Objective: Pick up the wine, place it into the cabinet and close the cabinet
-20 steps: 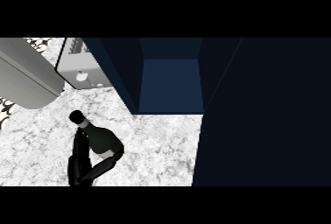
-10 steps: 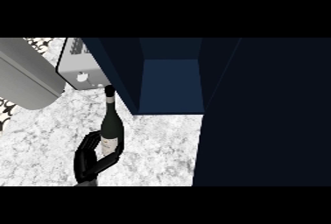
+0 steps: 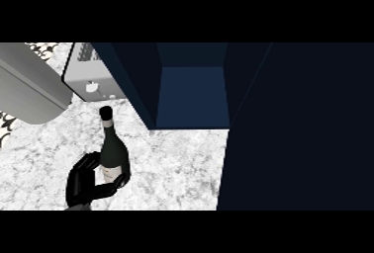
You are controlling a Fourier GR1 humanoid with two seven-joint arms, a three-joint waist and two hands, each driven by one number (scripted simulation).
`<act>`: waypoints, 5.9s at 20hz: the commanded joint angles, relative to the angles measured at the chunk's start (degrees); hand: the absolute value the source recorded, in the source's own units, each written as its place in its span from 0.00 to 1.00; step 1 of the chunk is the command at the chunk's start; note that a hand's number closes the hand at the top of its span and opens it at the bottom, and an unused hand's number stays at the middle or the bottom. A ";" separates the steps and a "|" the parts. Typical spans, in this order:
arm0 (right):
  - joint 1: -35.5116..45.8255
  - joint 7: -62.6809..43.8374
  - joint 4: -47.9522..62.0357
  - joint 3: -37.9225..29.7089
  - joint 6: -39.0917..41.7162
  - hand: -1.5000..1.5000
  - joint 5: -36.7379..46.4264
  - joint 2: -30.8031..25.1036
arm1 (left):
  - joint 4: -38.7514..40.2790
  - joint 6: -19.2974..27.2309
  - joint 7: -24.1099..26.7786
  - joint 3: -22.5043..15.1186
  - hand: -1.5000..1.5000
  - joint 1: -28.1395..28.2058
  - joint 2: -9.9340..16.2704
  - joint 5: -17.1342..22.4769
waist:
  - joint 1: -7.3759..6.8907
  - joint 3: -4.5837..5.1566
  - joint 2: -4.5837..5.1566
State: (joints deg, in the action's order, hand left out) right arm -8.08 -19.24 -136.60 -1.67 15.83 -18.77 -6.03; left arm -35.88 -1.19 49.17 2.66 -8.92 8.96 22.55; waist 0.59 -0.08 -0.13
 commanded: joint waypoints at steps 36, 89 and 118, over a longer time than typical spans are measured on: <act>0.34 -2.69 -4.02 -3.42 -1.34 0.00 -4.25 0.12 | -55.05 15.57 -37.08 -16.44 1.00 6.29 -8.84 -10.88 | -0.03 0.08 0.12; -0.25 1.16 0.95 -12.71 7.20 0.00 -10.44 -1.39 | 10.20 29.83 -14.71 -27.20 1.00 -42.37 -8.96 20.22 | 1.74 0.09 0.54; 8.32 1.53 6.31 -10.12 5.59 0.00 -8.61 -1.46 | 26.52 29.02 -7.06 -30.31 1.00 -44.80 -8.96 22.30 | 5.26 0.21 2.03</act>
State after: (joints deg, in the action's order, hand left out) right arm 0.24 -18.80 -131.46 -10.99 20.71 -26.53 -7.47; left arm -10.09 27.56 40.07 -27.65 -53.76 0.01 44.88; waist 5.63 0.17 1.85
